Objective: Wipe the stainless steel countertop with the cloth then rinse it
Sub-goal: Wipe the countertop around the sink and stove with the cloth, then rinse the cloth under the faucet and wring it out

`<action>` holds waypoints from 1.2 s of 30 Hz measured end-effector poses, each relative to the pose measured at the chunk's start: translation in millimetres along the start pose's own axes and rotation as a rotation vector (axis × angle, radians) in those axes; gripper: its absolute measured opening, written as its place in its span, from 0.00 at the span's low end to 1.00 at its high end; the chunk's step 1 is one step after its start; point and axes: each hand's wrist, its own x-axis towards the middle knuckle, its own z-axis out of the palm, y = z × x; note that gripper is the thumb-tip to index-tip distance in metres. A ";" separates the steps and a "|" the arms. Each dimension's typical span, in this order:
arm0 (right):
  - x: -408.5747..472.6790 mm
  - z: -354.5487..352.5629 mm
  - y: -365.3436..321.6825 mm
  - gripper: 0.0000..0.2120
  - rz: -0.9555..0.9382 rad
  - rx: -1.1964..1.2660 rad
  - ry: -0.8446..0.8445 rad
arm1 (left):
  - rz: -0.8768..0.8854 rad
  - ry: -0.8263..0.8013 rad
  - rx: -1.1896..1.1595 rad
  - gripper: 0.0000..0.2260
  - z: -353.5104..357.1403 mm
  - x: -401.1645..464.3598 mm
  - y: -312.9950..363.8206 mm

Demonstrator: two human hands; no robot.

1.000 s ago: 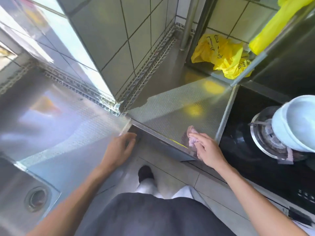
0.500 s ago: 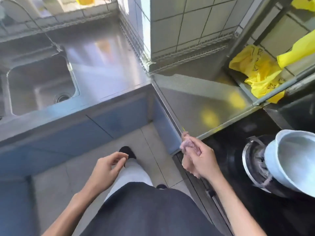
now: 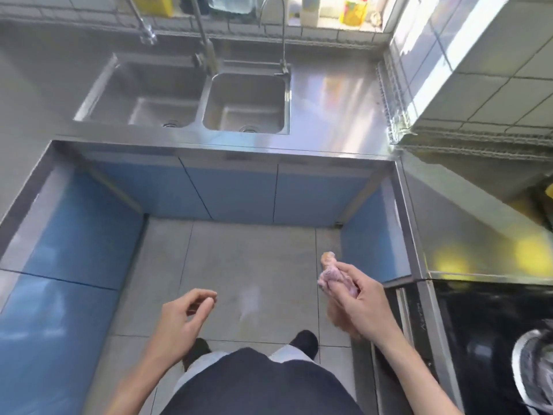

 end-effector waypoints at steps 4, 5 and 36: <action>-1.1 69.1 -35.7 0.13 -0.019 -0.025 -0.044 | -0.039 0.026 -0.025 0.07 -61.1 -13.0 -55.8; -1.3 89.1 -46.8 0.13 -0.023 -0.033 -0.048 | -0.046 0.033 -0.028 0.07 -78.8 -14.2 -70.4; 330.8 295.5 -282.1 0.10 -0.027 0.027 -0.187 | -0.204 0.150 -0.077 0.09 -348.3 292.2 -118.3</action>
